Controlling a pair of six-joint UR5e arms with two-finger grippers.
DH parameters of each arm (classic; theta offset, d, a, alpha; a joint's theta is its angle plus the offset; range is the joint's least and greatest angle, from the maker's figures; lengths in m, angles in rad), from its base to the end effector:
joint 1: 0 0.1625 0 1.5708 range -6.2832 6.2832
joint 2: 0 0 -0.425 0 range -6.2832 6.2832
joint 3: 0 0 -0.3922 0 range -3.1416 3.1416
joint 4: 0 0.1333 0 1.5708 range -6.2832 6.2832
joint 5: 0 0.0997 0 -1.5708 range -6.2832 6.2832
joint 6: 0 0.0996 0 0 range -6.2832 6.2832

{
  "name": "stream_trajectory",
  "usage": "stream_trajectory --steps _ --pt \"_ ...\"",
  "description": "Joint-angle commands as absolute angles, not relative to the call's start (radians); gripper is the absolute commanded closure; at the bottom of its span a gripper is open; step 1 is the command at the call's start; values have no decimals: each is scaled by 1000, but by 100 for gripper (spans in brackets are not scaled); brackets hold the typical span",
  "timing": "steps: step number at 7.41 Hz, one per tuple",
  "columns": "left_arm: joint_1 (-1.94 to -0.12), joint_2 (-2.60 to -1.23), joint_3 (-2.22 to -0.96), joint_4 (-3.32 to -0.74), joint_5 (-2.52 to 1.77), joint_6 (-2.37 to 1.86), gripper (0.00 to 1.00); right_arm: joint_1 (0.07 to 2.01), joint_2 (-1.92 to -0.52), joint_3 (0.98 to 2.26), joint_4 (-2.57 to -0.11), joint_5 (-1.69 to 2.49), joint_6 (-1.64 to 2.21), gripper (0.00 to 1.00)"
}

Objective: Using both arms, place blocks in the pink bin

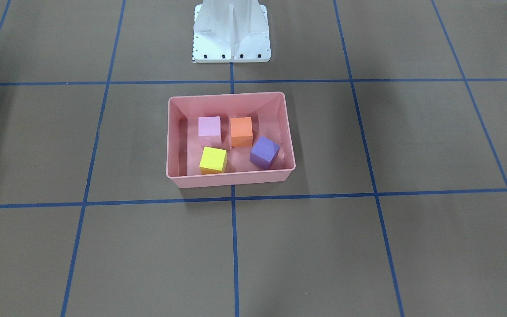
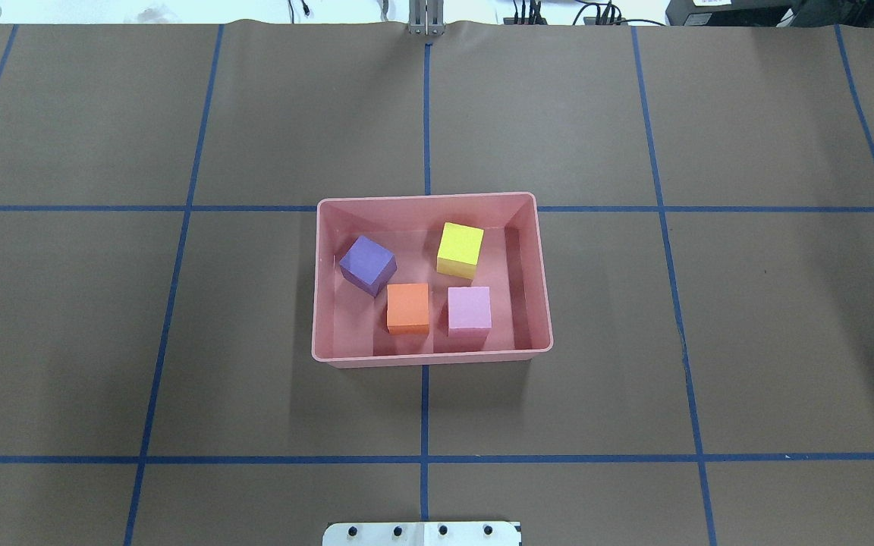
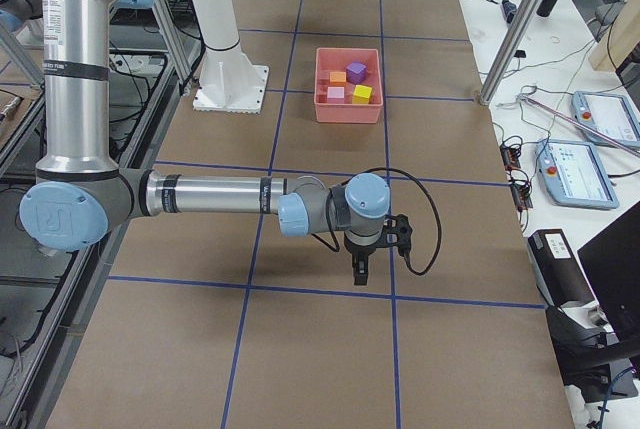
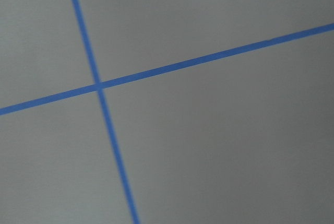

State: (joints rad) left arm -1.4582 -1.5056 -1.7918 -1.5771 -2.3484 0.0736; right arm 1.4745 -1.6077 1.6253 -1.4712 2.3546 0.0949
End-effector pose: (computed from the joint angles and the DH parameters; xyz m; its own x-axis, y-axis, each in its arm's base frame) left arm -0.0103 -0.4738 0.5797 0.6853 0.2642 -0.6786 -0.1617 0.9638 0.2119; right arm 0.0162 -0.4875 0.6387 0.7029 -0.0559 0.7091 0.0290 0.9983 0.0500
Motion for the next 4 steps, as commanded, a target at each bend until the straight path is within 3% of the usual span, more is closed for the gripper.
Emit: stream_trajectory --steps 1,4 --pt "-1476 -1520 -1737 -1571 -2342 54 0 1503 -1502 1609 -1694 2341 -75 0" --pt "-1476 -1539 -1687 -1574 -2344 -21 0 1531 -1526 1640 -1697 2347 -95 0"
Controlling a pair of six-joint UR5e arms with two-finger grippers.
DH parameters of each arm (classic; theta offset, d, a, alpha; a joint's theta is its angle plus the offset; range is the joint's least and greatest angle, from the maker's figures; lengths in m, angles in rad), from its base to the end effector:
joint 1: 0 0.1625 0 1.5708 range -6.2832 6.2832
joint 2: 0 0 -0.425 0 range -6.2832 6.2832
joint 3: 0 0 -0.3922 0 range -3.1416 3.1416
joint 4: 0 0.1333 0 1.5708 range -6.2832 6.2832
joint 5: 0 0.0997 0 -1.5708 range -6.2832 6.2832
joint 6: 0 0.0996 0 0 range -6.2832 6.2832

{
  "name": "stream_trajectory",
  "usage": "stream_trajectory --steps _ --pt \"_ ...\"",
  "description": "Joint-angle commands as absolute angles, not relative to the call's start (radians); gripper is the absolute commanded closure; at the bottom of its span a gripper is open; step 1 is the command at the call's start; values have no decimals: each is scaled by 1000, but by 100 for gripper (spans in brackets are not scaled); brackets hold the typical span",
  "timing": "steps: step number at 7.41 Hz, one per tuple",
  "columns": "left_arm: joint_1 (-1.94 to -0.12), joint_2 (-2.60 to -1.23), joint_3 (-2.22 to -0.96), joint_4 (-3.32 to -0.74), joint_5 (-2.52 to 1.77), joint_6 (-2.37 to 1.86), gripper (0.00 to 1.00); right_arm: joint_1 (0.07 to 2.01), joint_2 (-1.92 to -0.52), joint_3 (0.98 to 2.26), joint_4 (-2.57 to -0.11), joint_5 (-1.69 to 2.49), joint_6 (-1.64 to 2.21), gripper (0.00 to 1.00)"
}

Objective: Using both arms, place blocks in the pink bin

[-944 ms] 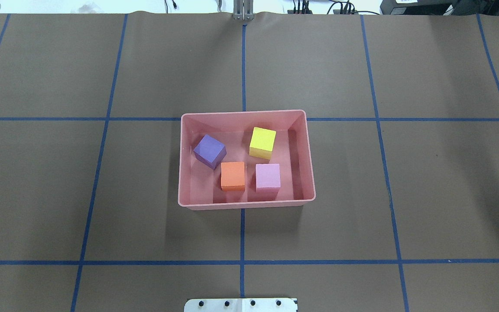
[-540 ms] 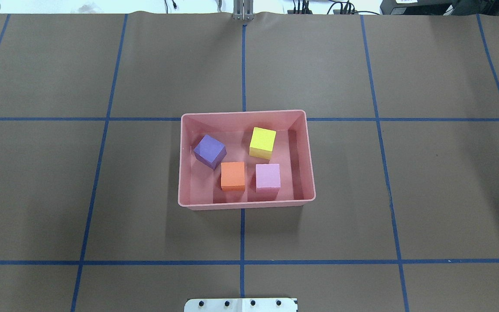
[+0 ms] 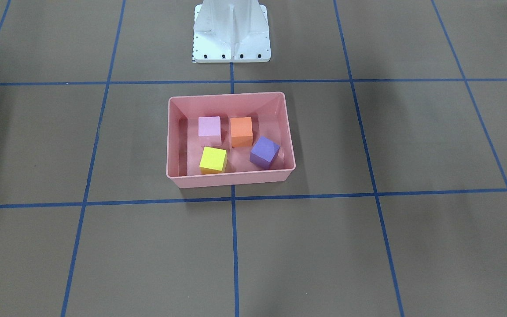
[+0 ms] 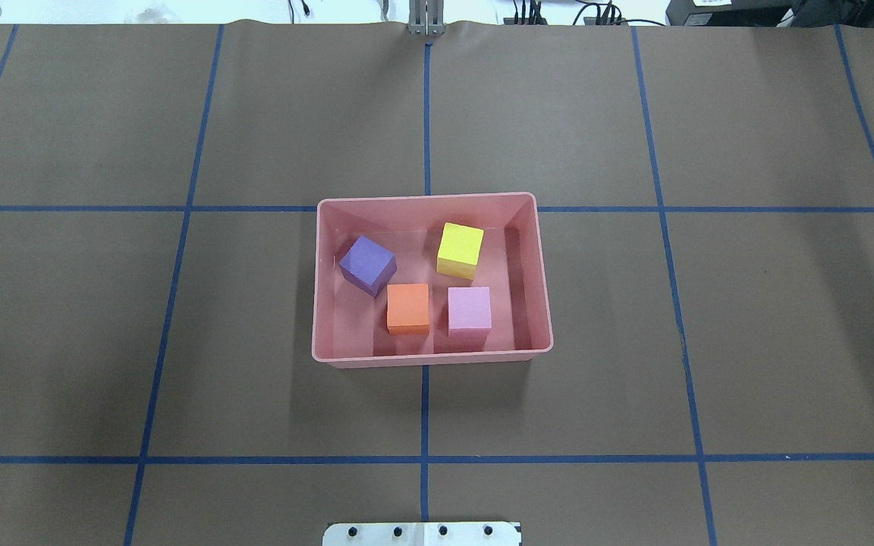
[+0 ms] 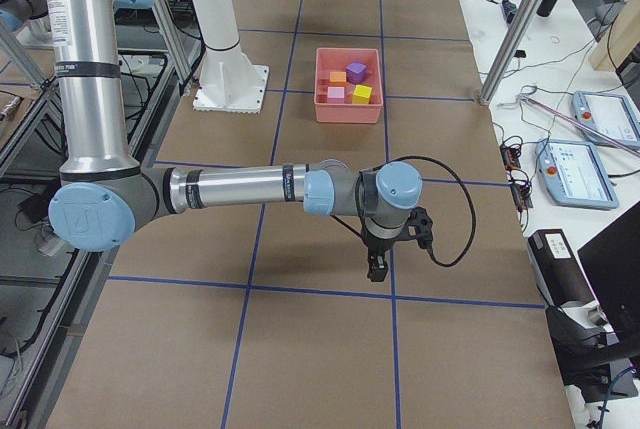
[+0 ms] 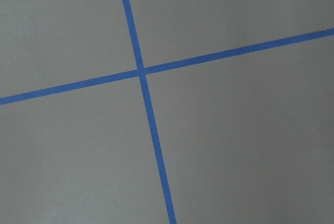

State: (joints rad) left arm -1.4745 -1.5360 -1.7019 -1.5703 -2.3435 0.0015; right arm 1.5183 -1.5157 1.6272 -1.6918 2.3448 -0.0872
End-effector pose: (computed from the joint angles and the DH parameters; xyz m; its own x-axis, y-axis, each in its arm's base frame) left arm -0.0172 -0.4856 0.6110 0.7061 0.1368 -0.6947 -0.0968 0.9906 0.0967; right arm 0.0367 -0.5148 0.6154 0.7072 -0.1177 0.6971 0.1145 0.9921 0.0514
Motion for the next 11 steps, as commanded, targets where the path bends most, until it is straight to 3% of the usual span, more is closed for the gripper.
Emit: stream_trajectory --steps 1,11 --pt "-1476 -1539 -1692 -1571 -2342 -28 0 1531 -1546 1664 -1695 2349 -95 0" --pt "-1560 -1523 -1703 -1502 -2369 -25 0 1529 -1559 1689 -1695 2345 -77 0"
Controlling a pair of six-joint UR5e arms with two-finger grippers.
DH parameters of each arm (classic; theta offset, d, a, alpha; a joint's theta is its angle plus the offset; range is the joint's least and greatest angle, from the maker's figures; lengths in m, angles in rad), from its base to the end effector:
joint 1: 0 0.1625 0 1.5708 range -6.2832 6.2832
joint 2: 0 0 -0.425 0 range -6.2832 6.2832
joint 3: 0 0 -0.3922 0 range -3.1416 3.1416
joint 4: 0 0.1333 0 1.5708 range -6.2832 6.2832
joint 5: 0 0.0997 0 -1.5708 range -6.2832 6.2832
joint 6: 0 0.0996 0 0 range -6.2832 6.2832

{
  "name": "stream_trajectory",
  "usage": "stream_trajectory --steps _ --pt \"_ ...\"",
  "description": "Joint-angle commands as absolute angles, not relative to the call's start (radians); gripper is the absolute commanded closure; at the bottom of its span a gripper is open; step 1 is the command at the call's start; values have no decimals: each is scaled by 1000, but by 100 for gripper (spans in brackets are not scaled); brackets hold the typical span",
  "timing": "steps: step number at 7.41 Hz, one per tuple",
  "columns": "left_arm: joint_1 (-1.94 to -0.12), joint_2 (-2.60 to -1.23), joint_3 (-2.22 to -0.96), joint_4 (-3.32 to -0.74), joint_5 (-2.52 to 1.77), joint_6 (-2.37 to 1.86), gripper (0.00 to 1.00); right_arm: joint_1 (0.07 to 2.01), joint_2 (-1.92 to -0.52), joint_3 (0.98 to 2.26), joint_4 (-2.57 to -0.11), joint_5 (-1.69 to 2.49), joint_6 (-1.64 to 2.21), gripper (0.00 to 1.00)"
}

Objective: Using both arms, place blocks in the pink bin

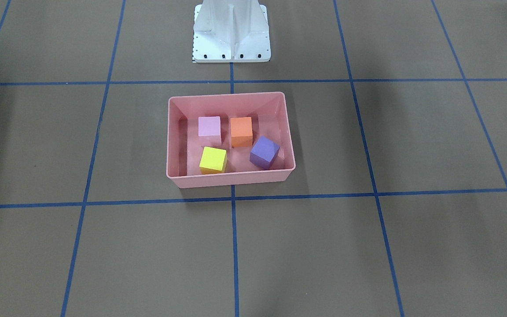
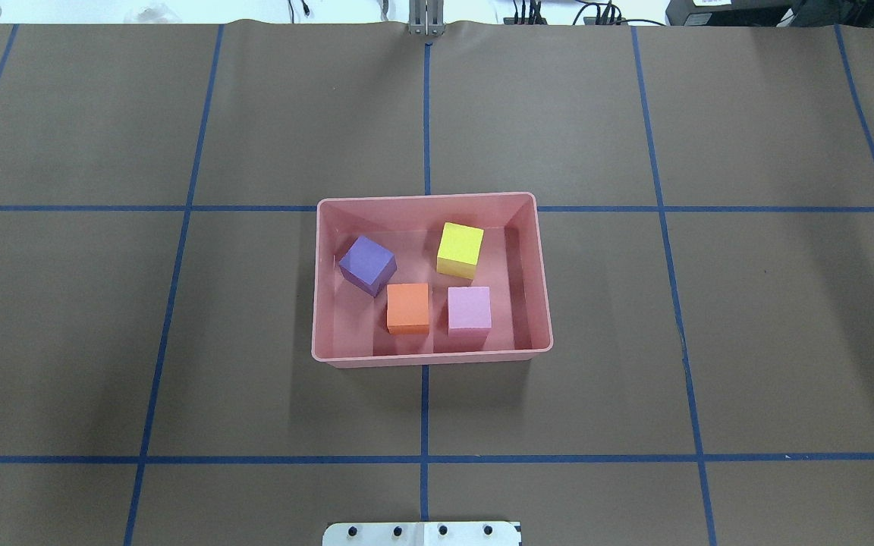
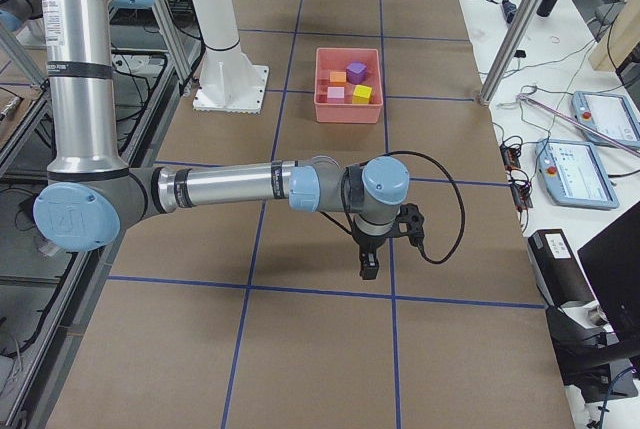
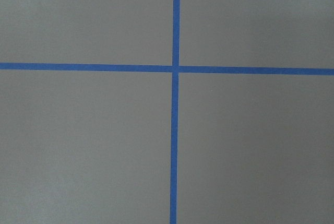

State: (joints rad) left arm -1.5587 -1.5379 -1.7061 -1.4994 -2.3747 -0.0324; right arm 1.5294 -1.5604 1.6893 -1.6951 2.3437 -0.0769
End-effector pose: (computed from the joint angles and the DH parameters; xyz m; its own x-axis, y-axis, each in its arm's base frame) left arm -0.0558 -0.4787 0.6132 0.6936 -0.0017 -0.7203 0.0104 0.9999 0.0077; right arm 0.0433 -0.4956 0.6079 0.7098 -0.1095 0.6958 0.0962 0.9937 0.0582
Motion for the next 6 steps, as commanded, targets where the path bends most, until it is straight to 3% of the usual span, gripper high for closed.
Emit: stream_trajectory --steps 1,6 --pt "-1560 -1522 -1709 -1503 -2368 -34 0 1529 -1563 1686 -1692 2348 -77 0" --pt "-1560 -1528 -1712 -1503 -2372 -38 0 1529 -1559 1683 -1692 2339 -75 0"
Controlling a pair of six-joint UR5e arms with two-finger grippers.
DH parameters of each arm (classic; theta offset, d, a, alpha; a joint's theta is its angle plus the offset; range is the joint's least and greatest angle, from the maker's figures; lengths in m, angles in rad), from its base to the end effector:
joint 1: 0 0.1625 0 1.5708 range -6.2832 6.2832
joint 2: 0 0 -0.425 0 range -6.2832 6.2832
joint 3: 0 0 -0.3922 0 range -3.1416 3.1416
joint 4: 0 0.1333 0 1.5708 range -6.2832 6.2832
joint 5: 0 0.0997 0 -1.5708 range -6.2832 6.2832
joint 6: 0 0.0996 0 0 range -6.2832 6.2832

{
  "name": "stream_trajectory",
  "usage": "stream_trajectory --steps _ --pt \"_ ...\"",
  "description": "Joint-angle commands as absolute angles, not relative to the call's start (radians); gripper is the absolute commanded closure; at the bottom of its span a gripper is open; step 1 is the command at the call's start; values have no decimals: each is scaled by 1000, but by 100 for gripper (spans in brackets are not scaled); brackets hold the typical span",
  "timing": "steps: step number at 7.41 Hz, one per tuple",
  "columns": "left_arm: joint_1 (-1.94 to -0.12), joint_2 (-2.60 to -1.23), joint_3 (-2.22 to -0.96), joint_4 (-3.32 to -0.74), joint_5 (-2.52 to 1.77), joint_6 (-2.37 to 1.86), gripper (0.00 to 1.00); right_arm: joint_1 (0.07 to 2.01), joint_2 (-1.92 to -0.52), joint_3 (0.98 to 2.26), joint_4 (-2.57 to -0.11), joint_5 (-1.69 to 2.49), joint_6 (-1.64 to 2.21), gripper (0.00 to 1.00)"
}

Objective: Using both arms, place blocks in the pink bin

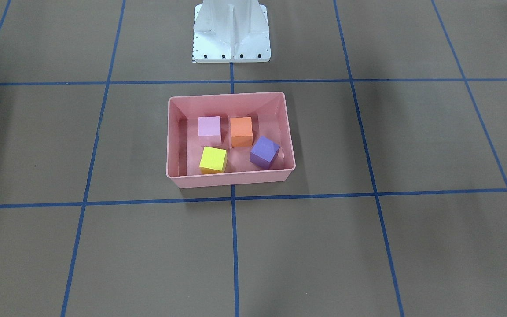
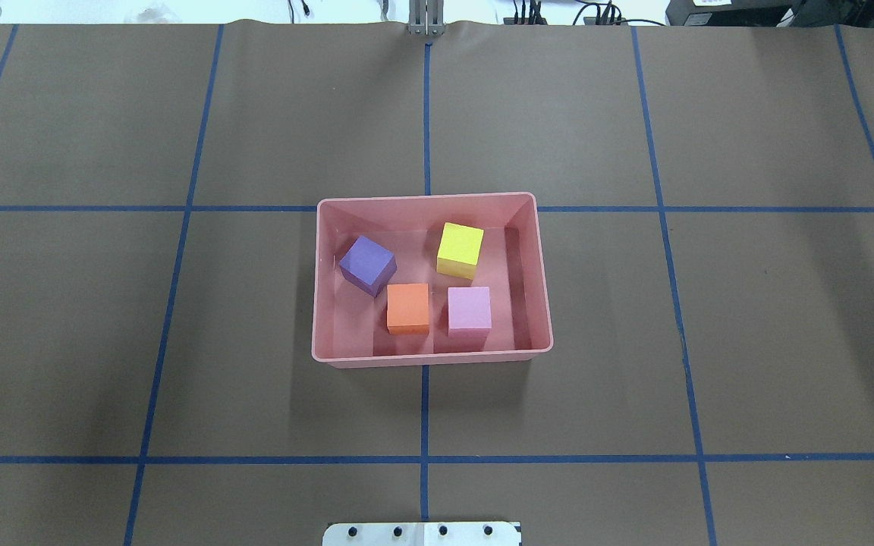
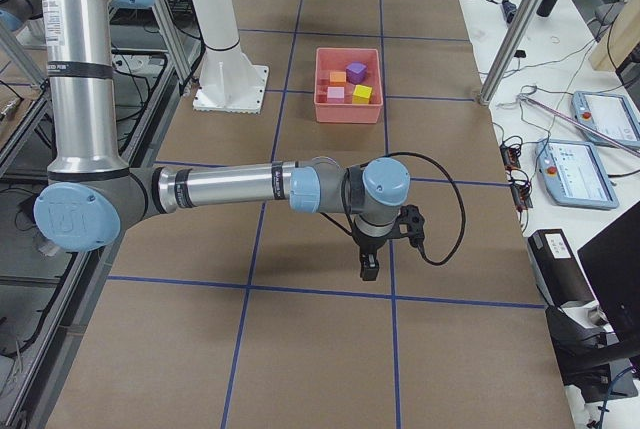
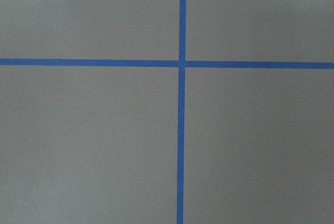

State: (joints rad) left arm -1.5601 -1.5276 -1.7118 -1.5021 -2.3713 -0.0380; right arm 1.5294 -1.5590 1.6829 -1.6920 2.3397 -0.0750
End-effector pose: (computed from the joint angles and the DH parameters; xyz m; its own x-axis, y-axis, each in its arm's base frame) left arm -0.0567 -0.4743 0.6152 0.6960 -0.0097 -0.7180 0.0158 0.9999 0.0018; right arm 0.0435 -0.4963 0.6103 0.7129 -0.1064 0.6932 0.0951 0.9940 0.0548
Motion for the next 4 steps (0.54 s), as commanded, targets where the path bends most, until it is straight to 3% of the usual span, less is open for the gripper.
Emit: stream_trajectory --steps 1,4 --pt "-1560 -1529 -1713 -1503 -2370 -35 0 1529 -1559 1683 -1690 2339 -75 0" --pt "-1560 -1522 -1720 -1508 -2370 -37 0 1529 -1559 1683 -1690 2339 -74 0"
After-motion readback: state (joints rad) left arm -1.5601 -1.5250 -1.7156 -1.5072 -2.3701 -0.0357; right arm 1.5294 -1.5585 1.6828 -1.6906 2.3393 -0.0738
